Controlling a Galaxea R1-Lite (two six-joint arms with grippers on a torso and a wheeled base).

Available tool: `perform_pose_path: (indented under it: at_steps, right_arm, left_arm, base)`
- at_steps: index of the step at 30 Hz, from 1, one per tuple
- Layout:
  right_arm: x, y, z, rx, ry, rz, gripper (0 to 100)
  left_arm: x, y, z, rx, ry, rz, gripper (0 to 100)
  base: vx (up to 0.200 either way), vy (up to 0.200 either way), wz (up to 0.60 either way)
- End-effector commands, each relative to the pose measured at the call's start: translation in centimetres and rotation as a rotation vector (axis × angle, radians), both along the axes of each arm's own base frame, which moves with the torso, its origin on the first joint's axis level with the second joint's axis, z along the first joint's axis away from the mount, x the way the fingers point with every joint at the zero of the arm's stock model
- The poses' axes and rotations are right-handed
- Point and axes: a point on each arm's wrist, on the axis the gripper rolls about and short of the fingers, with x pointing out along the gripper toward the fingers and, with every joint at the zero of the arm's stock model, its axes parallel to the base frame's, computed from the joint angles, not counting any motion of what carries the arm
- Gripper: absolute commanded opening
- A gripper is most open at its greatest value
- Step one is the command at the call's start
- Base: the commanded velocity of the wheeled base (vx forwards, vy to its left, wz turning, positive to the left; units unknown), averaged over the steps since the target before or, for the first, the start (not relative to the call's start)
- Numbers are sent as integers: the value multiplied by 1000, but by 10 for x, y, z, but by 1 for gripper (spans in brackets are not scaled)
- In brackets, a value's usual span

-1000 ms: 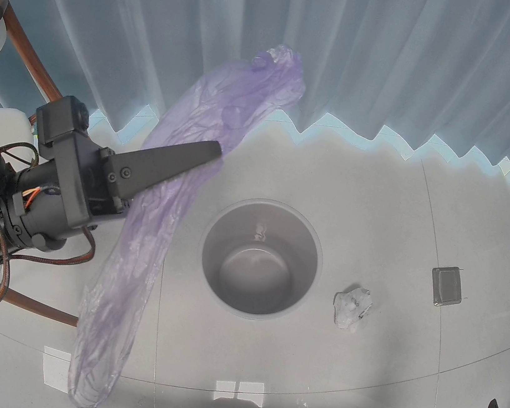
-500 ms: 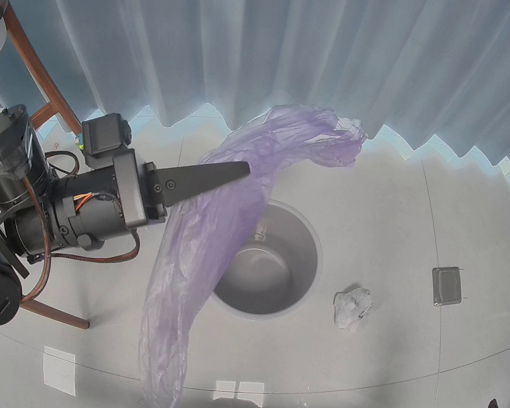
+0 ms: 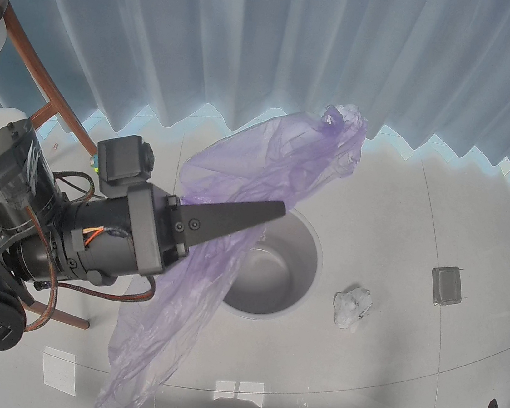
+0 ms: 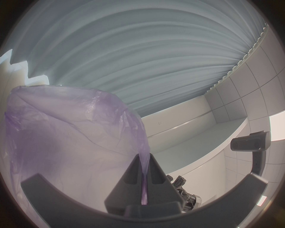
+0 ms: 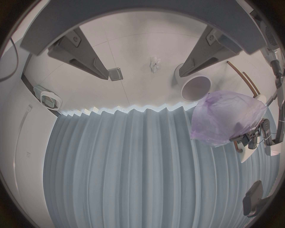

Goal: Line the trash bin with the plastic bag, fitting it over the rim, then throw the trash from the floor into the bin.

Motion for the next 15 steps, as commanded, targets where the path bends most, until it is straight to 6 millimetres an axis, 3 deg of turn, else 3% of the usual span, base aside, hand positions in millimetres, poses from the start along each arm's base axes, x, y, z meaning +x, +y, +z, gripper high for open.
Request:
perform_pose_path:
  at_steps: [1,15]
  right_arm:
    - [0,0,-5,0,3,0,100]
    - [0,0,-5,0,3,0,100]
  left_arm:
    - [-5,1,1,-7,-7,-9,0]
    - [-2,-6,11,-37,-27,-28,0]
  base:
    - [0,0,0]
    - [0,0,0]
